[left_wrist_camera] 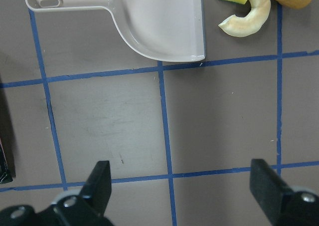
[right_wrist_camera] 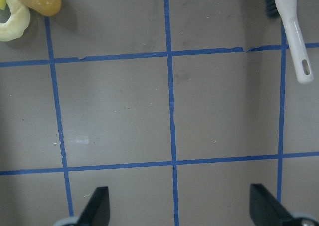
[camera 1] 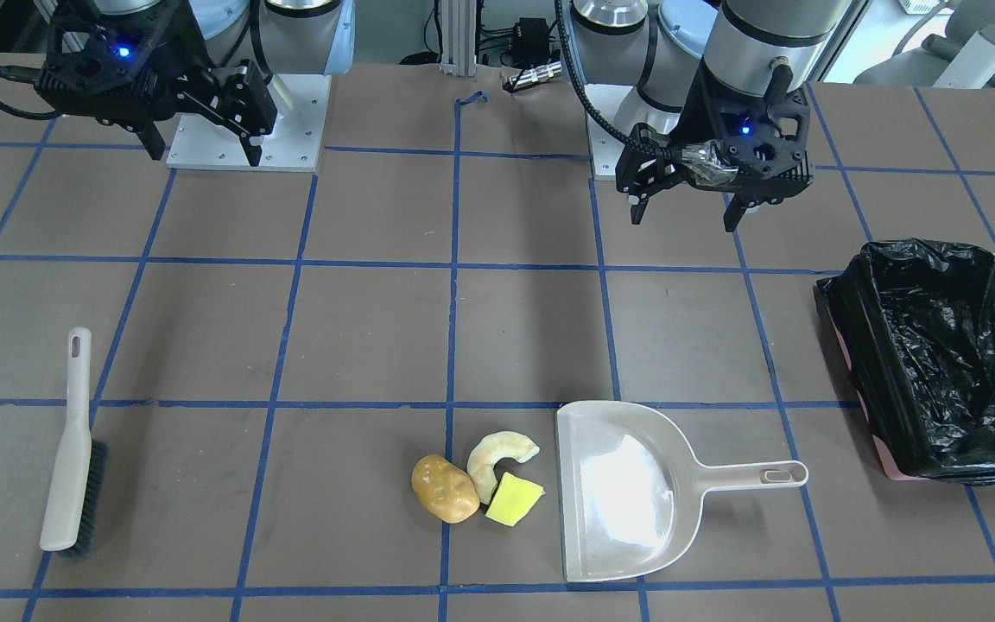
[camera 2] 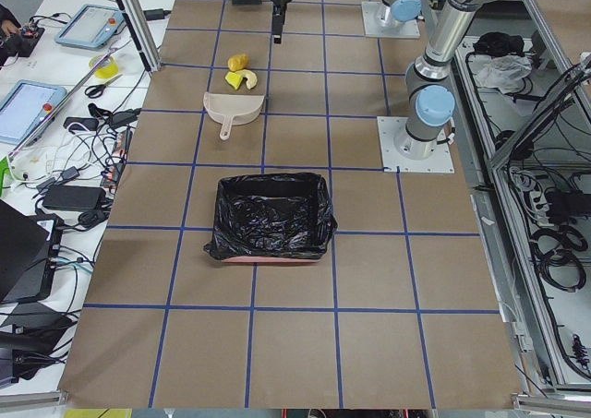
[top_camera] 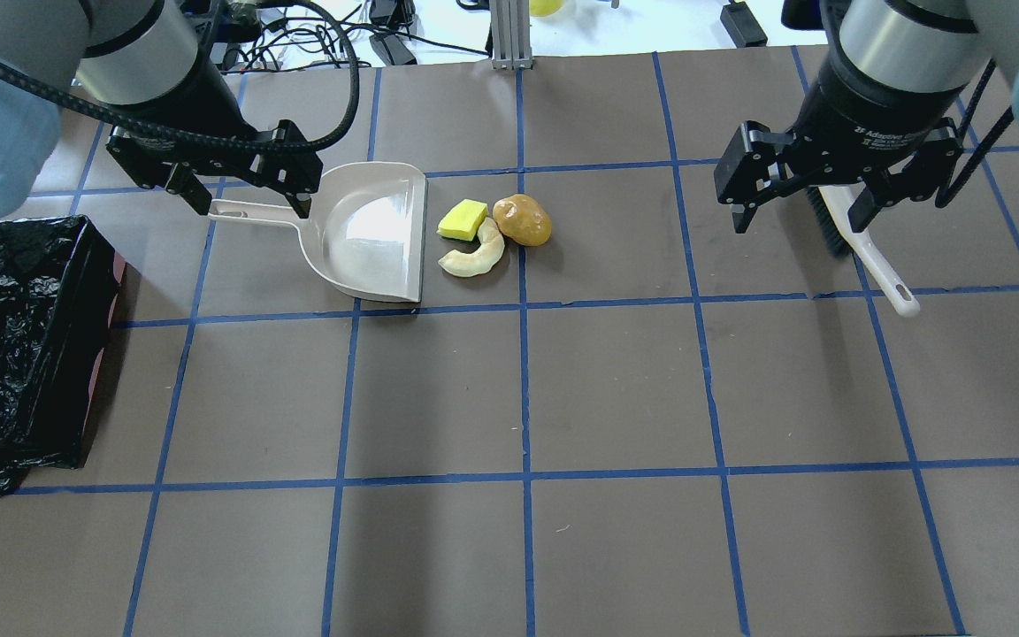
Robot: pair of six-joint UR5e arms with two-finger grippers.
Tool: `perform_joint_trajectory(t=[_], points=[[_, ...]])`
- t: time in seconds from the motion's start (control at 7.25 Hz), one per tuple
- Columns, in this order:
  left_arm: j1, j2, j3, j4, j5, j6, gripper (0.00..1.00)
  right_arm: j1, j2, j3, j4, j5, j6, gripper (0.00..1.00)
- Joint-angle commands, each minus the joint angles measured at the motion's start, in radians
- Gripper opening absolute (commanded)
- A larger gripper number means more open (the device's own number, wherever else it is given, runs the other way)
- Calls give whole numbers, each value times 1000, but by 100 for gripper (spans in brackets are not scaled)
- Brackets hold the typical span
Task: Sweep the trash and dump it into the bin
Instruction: 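Move the left gripper to the dustpan handle while the right gripper approaches the brush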
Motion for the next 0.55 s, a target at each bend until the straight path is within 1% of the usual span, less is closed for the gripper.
perform_joint_trajectory(t=[0.0, 0.41], points=[[0, 2, -1, -1, 0, 0, 100, 0, -1, 1, -1, 0, -1, 100], [6, -6, -3, -1, 1, 4, 100, 0, 8, 1, -6, 0, -10, 100]])
